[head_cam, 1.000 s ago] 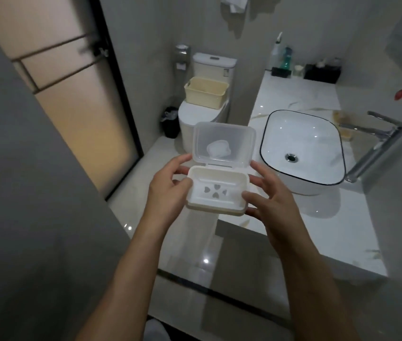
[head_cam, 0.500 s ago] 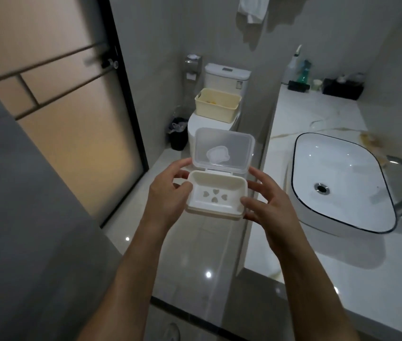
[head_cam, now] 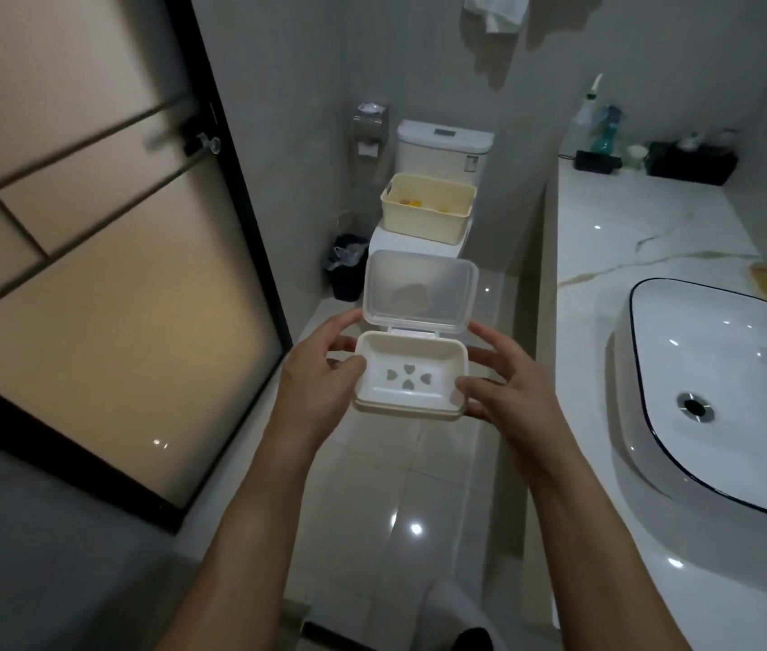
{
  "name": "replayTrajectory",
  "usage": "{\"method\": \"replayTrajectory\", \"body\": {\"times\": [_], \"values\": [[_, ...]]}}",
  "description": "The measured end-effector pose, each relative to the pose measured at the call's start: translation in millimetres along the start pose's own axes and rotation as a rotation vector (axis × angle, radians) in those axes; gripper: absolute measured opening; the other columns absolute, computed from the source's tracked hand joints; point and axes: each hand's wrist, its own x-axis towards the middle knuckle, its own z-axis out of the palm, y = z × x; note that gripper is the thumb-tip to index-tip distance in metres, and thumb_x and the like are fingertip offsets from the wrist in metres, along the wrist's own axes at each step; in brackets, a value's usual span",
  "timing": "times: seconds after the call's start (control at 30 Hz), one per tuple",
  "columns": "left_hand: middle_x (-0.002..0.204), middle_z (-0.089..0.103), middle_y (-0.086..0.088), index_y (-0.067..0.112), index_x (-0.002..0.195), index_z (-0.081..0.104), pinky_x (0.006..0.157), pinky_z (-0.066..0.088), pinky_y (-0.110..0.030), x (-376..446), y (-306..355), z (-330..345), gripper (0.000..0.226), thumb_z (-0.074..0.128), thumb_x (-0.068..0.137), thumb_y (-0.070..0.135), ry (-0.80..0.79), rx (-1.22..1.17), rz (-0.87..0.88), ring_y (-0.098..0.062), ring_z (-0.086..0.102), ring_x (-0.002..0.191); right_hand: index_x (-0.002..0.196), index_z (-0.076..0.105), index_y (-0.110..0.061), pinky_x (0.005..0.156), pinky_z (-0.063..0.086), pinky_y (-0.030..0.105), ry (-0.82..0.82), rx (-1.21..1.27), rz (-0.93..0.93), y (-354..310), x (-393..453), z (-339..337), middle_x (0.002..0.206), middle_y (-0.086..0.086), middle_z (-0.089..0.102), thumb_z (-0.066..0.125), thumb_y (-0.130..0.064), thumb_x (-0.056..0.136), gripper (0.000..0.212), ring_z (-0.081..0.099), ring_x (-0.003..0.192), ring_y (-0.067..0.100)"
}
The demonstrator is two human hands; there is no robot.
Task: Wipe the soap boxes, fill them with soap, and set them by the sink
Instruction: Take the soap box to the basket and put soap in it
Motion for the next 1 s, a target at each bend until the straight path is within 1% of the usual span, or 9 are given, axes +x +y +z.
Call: {"method": "replayTrajectory", "body": {"times": [0.13,0.27,0.33,0.43,0.53,0.63,0.73,0.87,1.0], "values": [[0.102,0.066,0.008,0.048,0.125,0.059,0.068,0.056,-0.025,40.9,-11.9,-5.3,0.055,0.058,0.084,0.011,0.037,0.03,-0.017,0.0,0.066,0.076,0.136,0.052,-0.039,0.077,0.063,0.036,-0.04,0.001,0.017,3.4,54.4,13.7,0.126,-0.001,0.062,0.065,0.003,0.09,0.064,0.065,0.11,0.02],[0.104,0.067,0.004,0.04,0.133,0.058,0.066,0.057,-0.026,98.3,-20.6,-7.3,0.064,0.058,0.081,0.004,0.051,0.038,-0.039,-0.011,0.067,0.072,0.138,0.052,-0.038,0.079,0.063,0.038,-0.099,-0.016,0.018,0.4,124.8,22.7,0.125,-0.001,0.062,0.065,0.002,0.09,0.063,0.066,0.108,0.02],[0.104,0.067,0.003,0.039,0.134,0.058,0.065,0.057,-0.024,131.7,-21.1,-3.1,0.066,0.058,0.076,0.008,0.061,0.033,-0.049,-0.011,0.065,0.069,0.135,0.053,-0.039,0.082,0.063,0.041,-0.12,-0.007,0.02,-3.1,164.0,22.8,0.124,0.0,0.062,0.065,0.003,0.091,0.062,0.065,0.11,0.021],[0.103,0.067,0.002,0.044,0.129,0.06,0.066,0.057,-0.027,187.3,-17.8,11.8,0.068,0.055,0.069,0.013,0.058,0.02,-0.06,-0.013,0.064,0.068,0.133,0.052,-0.039,0.084,0.062,0.044,-0.124,0.0,0.056,-11.0,224.5,16.0,0.125,0.001,0.061,0.064,0.004,0.091,0.061,0.065,0.112,0.024],[0.101,0.068,0.005,0.057,0.118,0.06,0.074,0.056,-0.033,247.6,-11.7,32.1,0.066,0.054,0.065,0.017,0.05,0.016,-0.098,-0.014,0.063,0.068,0.137,0.05,-0.035,0.079,0.063,0.039,-0.113,-0.006,0.071,-17.9,282.2,4.6,0.127,0.001,0.059,0.064,0.005,0.09,0.063,0.065,0.111,0.024],[0.097,0.068,0.008,0.055,0.117,0.062,0.068,0.051,-0.026,304.0,-6.2,54.6,0.066,0.055,0.062,0.019,0.025,-0.01,-0.114,-0.008,0.063,0.067,0.139,0.05,-0.034,0.074,0.063,0.032,-0.093,-0.014,0.08,-24.5,335.4,-9.3,0.126,0.001,0.058,0.065,0.004,0.091,0.063,0.063,0.11,0.022],[0.096,0.069,0.007,0.048,0.122,0.063,0.066,0.05,-0.019,349.8,-3.9,73.9,0.068,0.054,0.061,0.019,-0.009,0.002,-0.116,-0.003,0.064,0.072,0.141,0.05,-0.033,0.076,0.063,0.035,-0.059,-0.028,0.104,-26.3,377.7,-22.9,0.127,0.001,0.058,0.065,0.004,0.091,0.064,0.063,0.113,0.025],[0.105,0.068,0.003,0.041,0.131,0.058,0.08,0.057,-0.034,403.1,-9.2,93.3,0.069,0.055,0.068,0.016,-0.072,0.02,-0.138,-0.014,0.067,0.088,0.14,0.052,-0.034,0.077,0.063,0.036,-0.015,-0.021,0.107,-22.2,422.9,-36.8,0.126,0.003,0.06,0.065,0.006,0.089,0.066,0.065,0.11,0.024],[0.106,0.067,0.0,0.043,0.129,0.058,0.082,0.059,-0.041,460.5,-21.8,110.7,0.067,0.056,0.075,0.004,-0.136,0.037,-0.138,-0.019,0.067,0.091,0.139,0.054,-0.034,0.079,0.063,0.042,0.064,-0.004,0.117,-14.2,468.6,-44.8,0.122,0.004,0.062,0.065,0.007,0.088,0.066,0.065,0.109,0.024]]}}
